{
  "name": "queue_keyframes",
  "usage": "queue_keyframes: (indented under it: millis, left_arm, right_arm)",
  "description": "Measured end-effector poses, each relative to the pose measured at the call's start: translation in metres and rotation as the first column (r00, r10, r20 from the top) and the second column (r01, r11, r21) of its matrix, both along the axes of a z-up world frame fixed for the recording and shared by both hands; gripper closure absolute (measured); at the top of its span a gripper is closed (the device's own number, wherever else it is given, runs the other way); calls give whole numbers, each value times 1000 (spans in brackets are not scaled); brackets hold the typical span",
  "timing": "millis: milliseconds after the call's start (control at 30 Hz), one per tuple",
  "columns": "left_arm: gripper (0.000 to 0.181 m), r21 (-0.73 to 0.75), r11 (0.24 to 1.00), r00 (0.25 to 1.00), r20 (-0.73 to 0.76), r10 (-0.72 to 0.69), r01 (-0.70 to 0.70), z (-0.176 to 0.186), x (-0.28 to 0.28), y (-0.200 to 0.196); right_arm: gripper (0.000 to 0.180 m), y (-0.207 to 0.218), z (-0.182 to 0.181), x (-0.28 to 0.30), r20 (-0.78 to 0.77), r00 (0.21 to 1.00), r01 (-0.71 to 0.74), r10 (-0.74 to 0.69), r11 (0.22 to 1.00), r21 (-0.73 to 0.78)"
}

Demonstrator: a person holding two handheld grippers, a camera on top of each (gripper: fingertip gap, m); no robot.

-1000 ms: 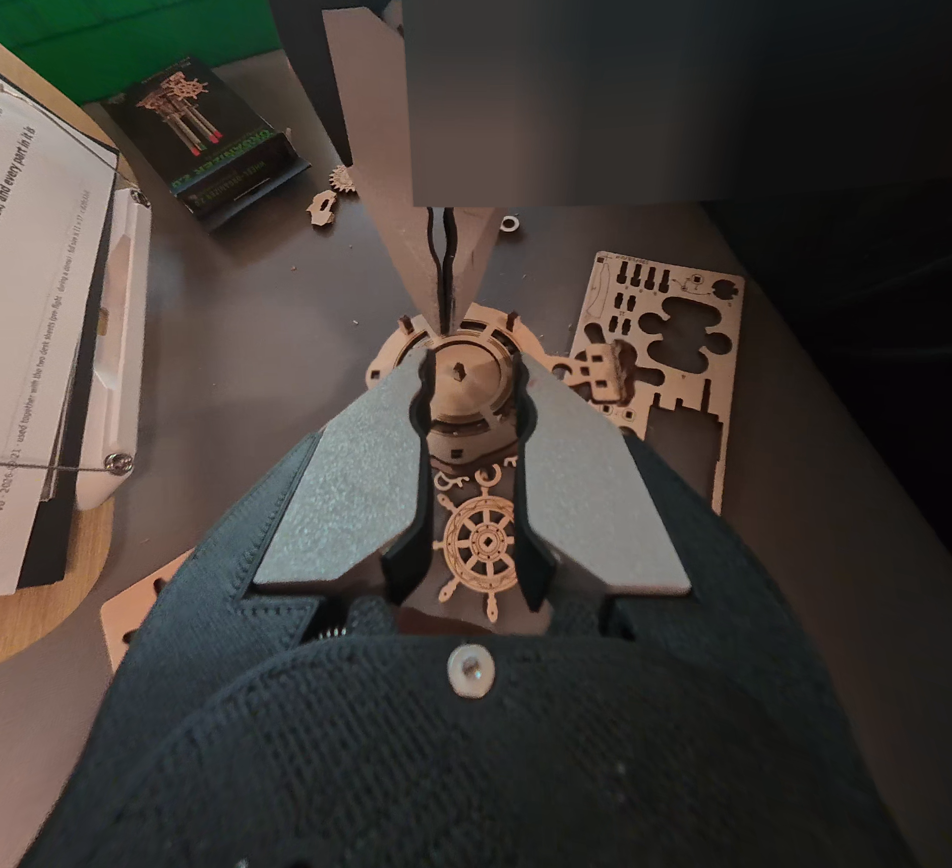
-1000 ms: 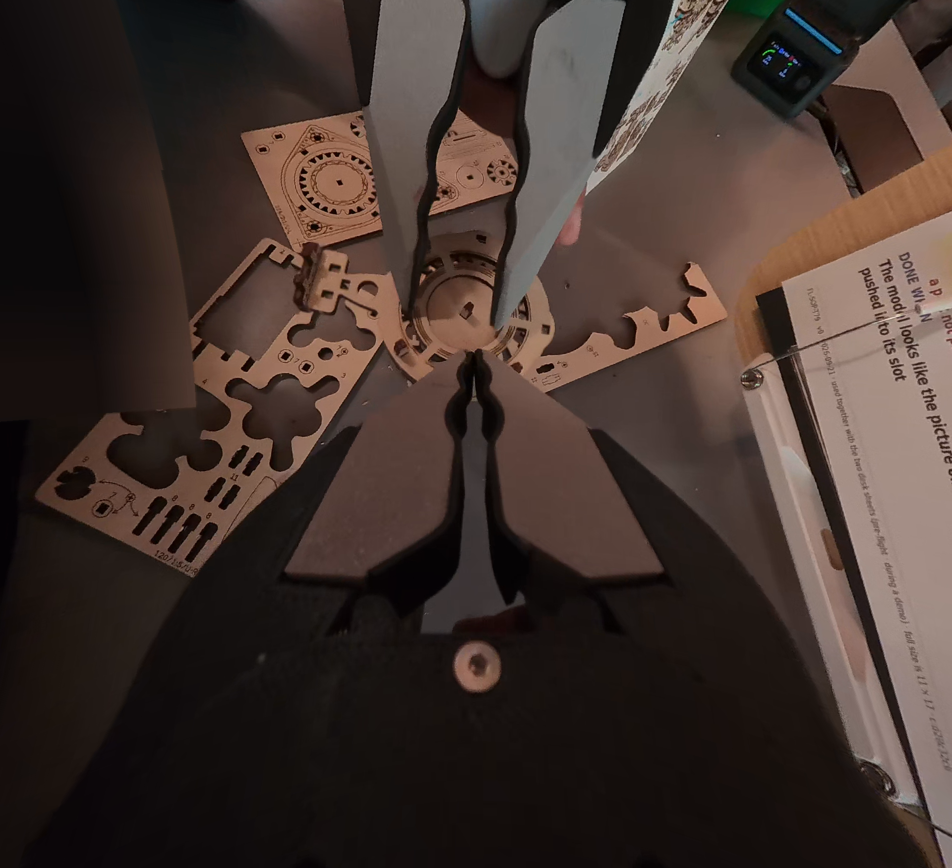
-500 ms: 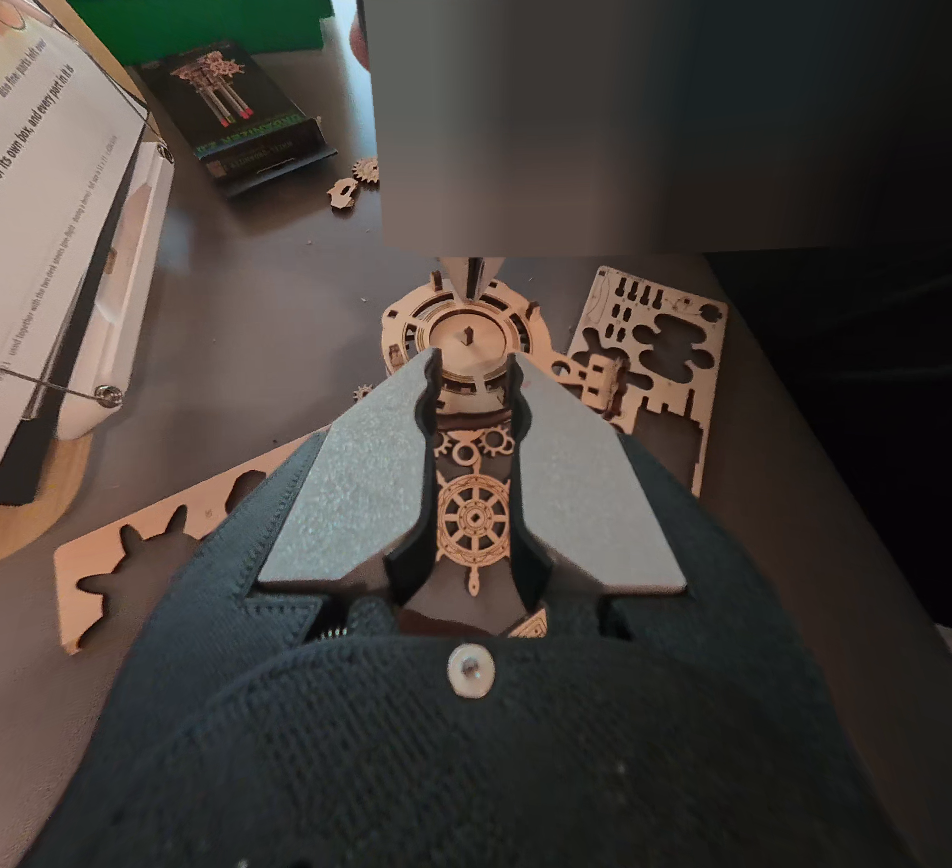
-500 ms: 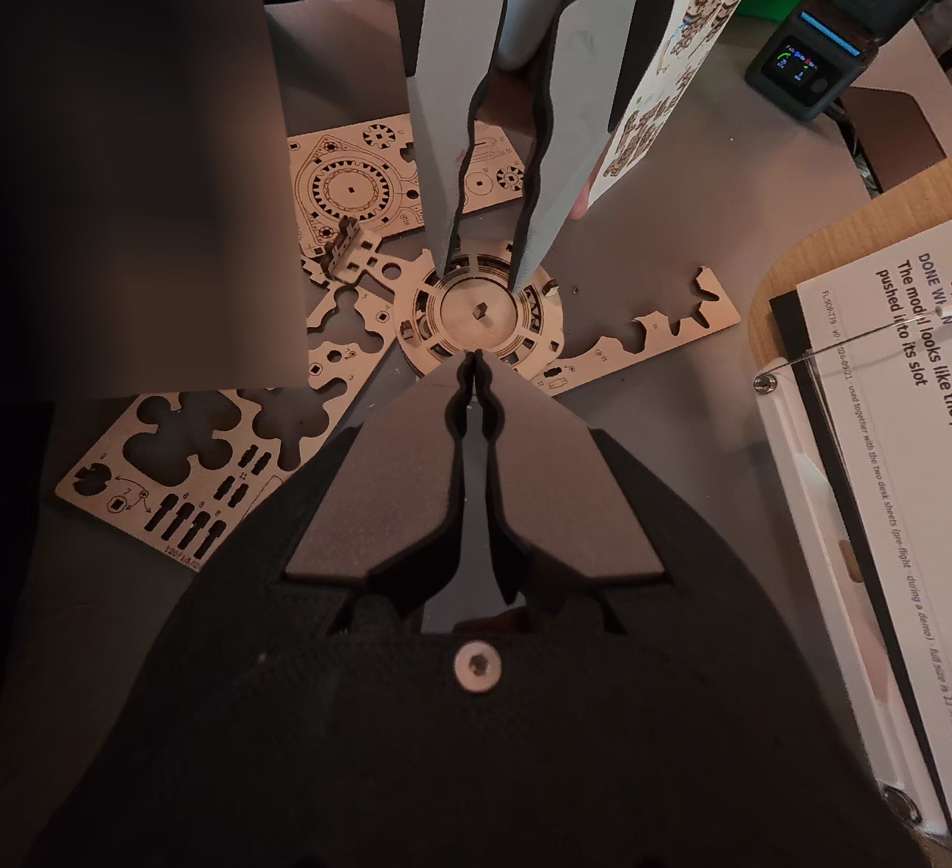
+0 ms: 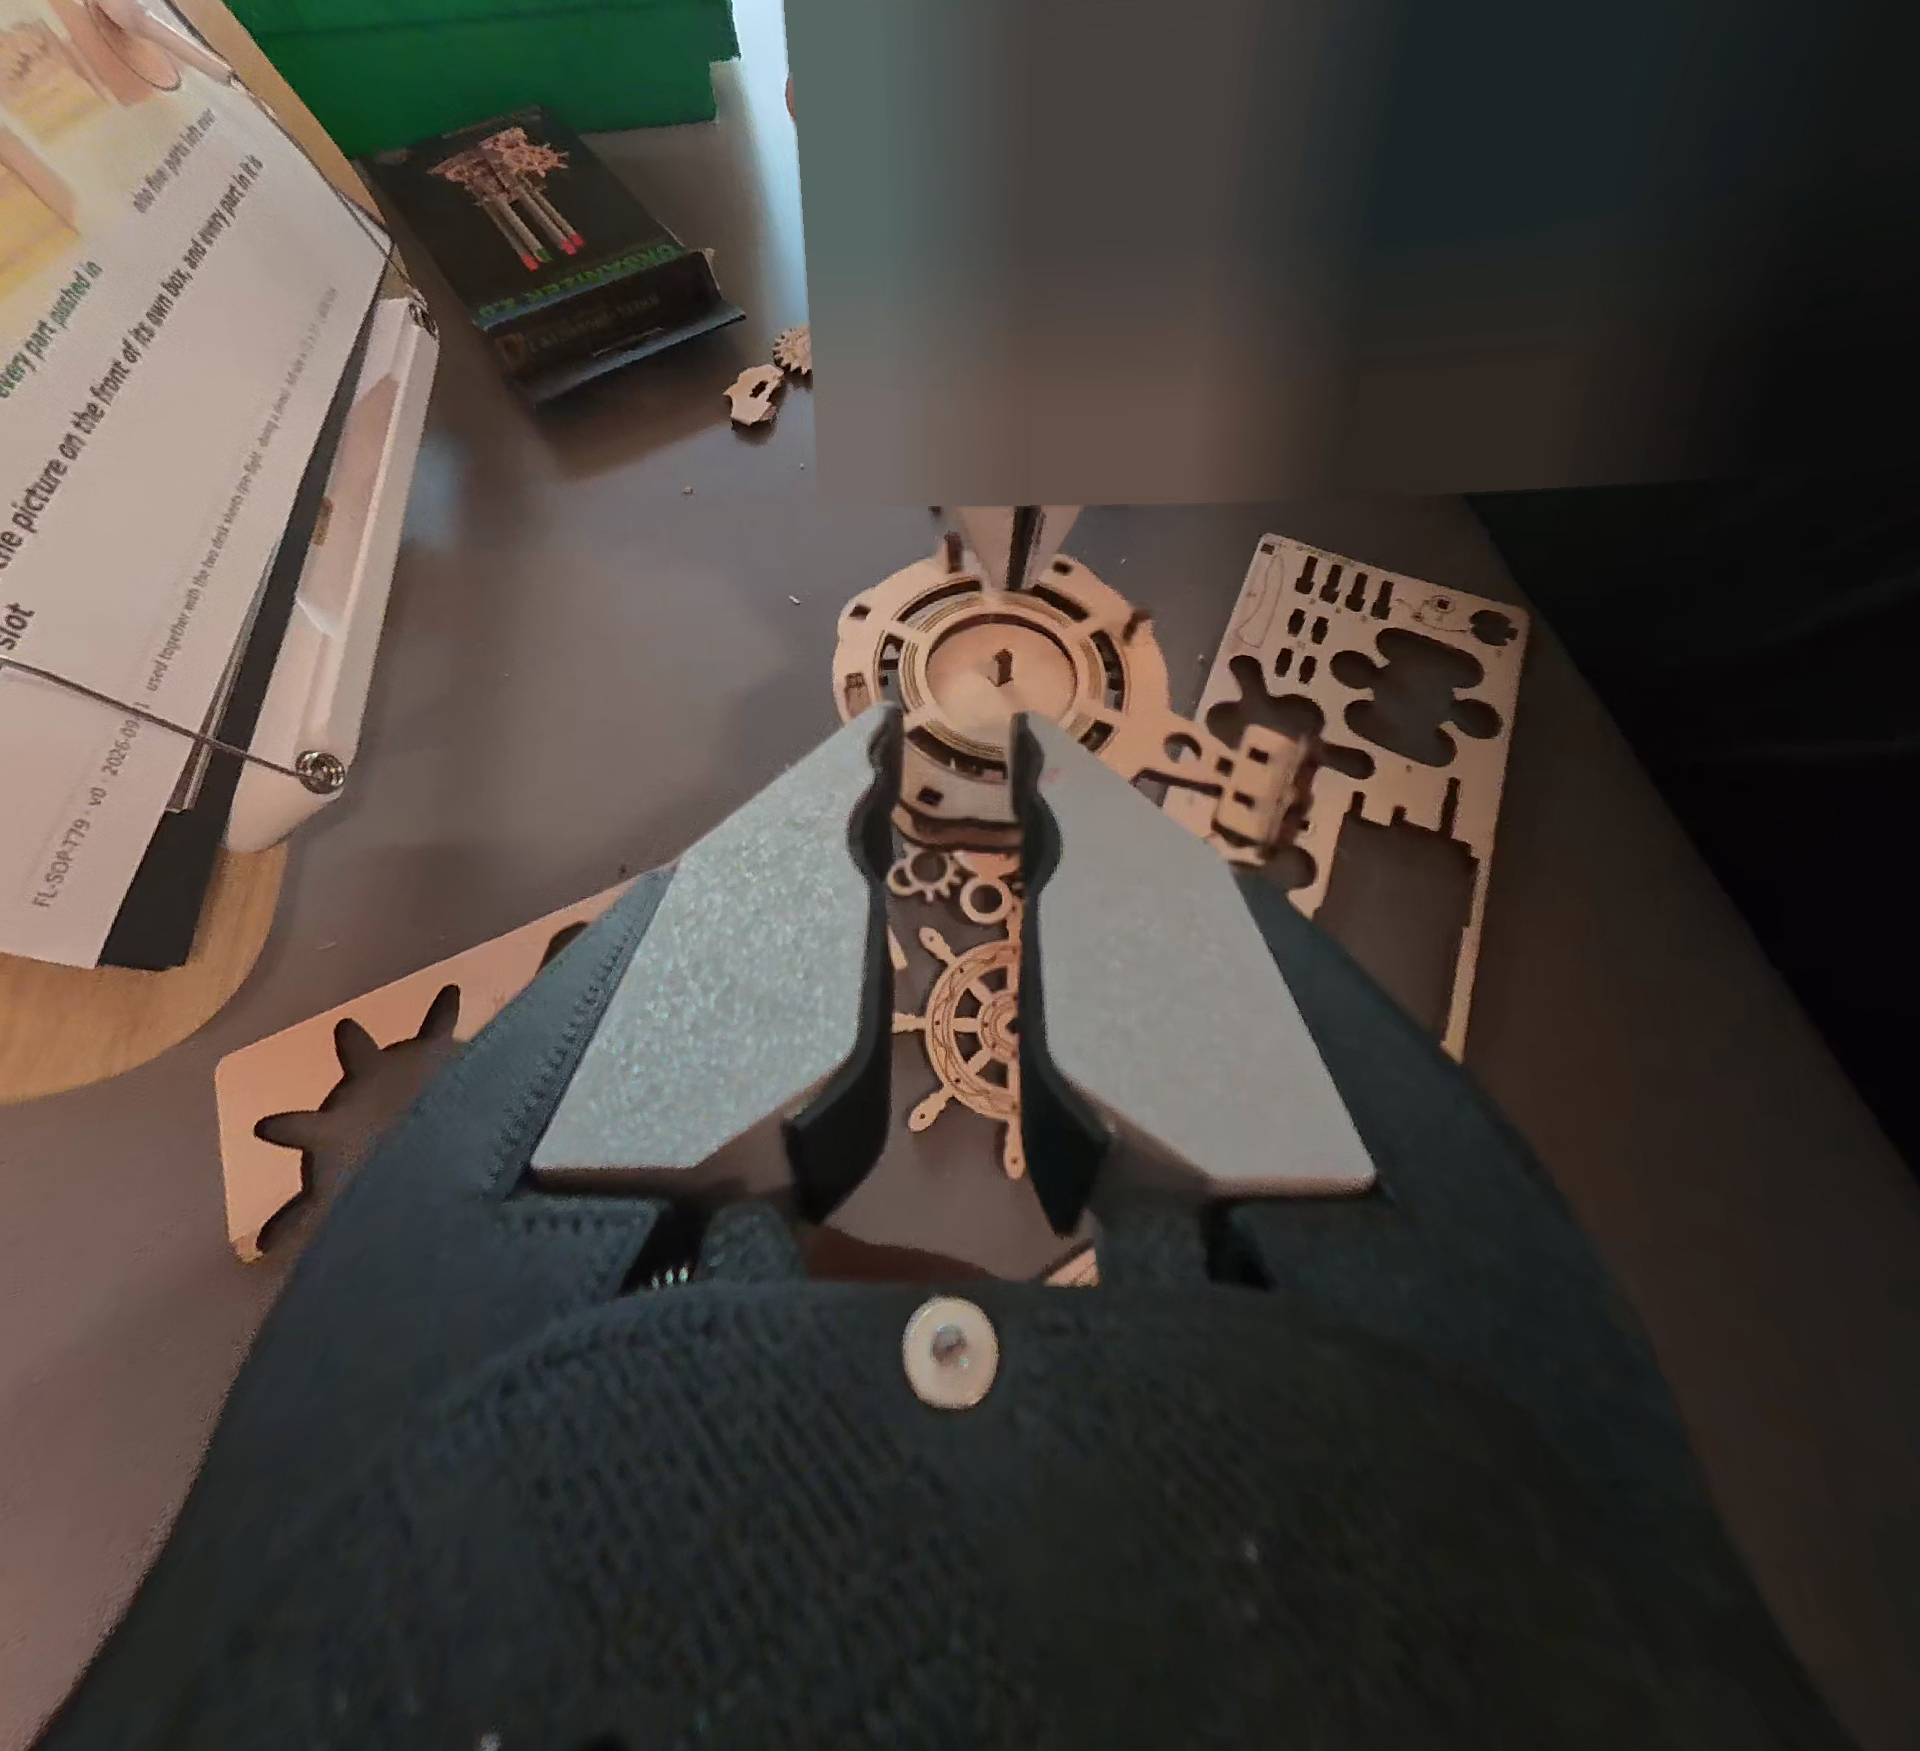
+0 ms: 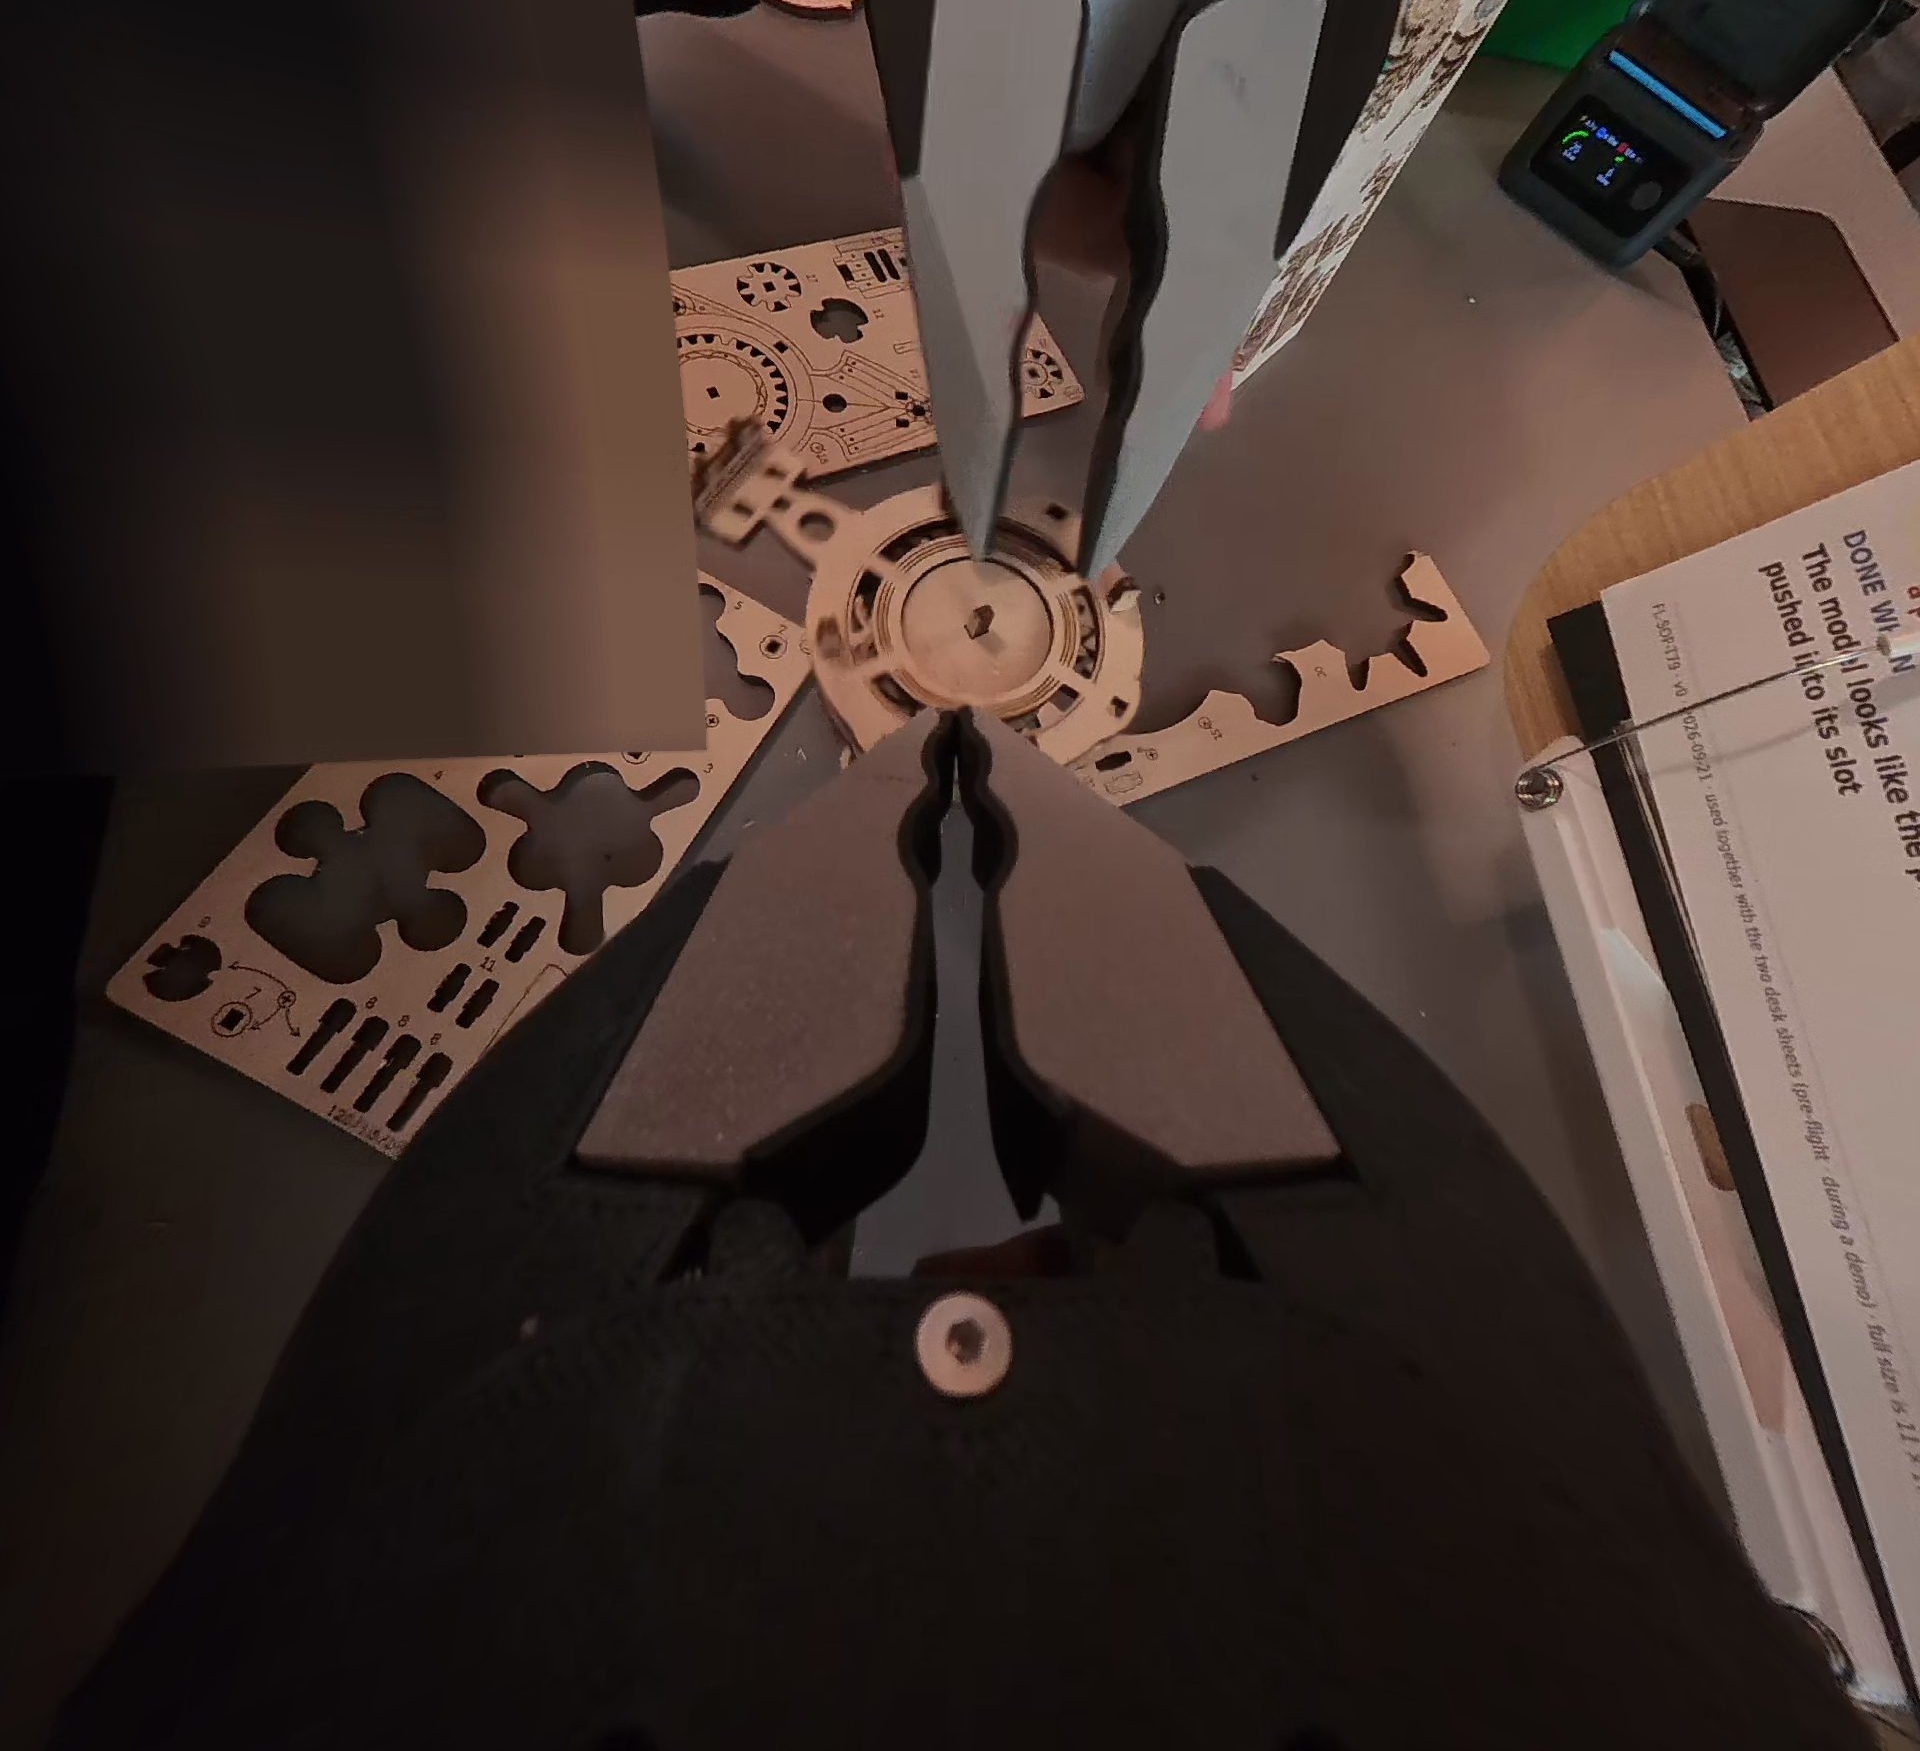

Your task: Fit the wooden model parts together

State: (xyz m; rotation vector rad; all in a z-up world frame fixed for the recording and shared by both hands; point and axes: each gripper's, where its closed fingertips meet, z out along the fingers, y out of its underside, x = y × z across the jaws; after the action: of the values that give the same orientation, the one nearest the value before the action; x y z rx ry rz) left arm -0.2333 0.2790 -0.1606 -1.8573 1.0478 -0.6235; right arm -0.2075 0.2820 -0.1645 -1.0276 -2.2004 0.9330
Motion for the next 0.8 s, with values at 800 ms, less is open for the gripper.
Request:
queue_keyframes:
  millis: [800]
  left_arm:
    - [164,33,999,998,-57,5,-3,-3,7,-1]
  right_arm:
    - [180,-3,0,8,2,999,-44,44,996,-75]
